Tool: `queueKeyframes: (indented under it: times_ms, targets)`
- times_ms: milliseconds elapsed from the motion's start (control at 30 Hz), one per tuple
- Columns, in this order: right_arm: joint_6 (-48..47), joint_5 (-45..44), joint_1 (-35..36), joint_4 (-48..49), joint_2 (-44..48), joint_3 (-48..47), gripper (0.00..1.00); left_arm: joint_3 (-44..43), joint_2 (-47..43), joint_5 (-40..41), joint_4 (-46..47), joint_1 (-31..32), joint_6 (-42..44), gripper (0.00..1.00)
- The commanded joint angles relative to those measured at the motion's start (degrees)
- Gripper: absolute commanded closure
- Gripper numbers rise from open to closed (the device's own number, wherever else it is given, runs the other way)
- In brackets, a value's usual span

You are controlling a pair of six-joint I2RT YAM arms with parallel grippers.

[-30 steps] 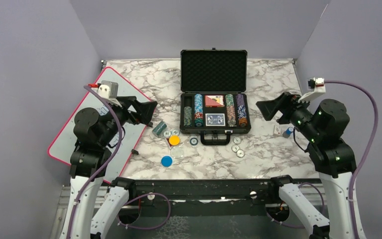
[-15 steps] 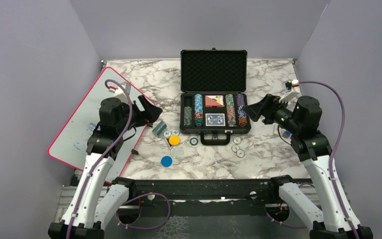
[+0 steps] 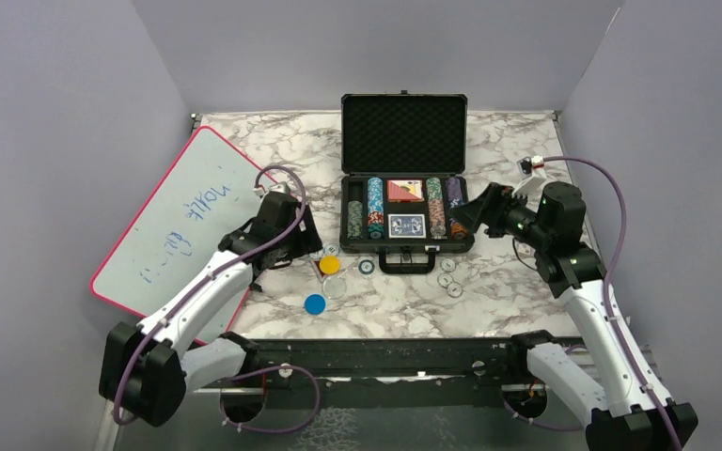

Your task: Pack up texas hold em set

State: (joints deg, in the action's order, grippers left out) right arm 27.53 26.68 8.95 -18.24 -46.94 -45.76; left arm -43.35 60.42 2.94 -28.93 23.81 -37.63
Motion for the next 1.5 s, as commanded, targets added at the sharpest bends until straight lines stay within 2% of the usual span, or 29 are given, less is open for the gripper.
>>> queueKeyframes:
  times_ms: [0, 200, 367, 533, 800, 933, 1100, 1267, 1467]
  targets:
    - [-0.4, 0.8, 0.4, 2.9, -0.2, 1.3, 0.2, -4.1, 5.9, 15.0, -0.2, 2.1, 0.7, 0.2]
    - [-1.0, 0.0, 0.4, 2.3, 0.7, 2.2, 0.2, -7.7, 13.0, 9.7, 3.2, 2.1, 17.3, 0.29]
    - [-0.1, 0.0, 0.4, 2.4, 0.6, 2.4, 0.2, -8.6, 17.9, 1.9, 4.1, 2.1, 24.6, 0.34]
    - [-0.1, -1.3, 0.4, 1.5, 0.8, 2.1, 0.2, -9.8, 21.5, 0.4, 4.0, 2.1, 24.5, 0.34]
    - [-0.1, -3.4, 0.4, 1.6, 1.5, 4.1, 0.23, -10.2, 24.2, 5.6, 1.7, 2.0, 24.6, 0.34]
    - [0.3, -2.5, 0.4, 2.2, 1.9, 4.9, 0.25, -10.5, 26.1, 5.5, 0.8, 1.8, 23.6, 0.3]
    - [-0.7, -2.6, 0.4, 1.6, 2.1, 4.6, 0.25, -10.8, 28.1, 5.0, 0.5, 1.3, 22.9, 0.3]
    - [-0.8, -3.1, 0.4, 1.6, 3.2, 5.4, 0.29, -11.0, 29.3, 4.6, 0.3, 1.2, 22.6, 0.35]
    - [-0.7, -2.8, 0.4, 2.2, 3.6, 6.1, 0.36, -10.7, 29.5, 4.2, 0.3, 1.2, 21.4, 0.49]
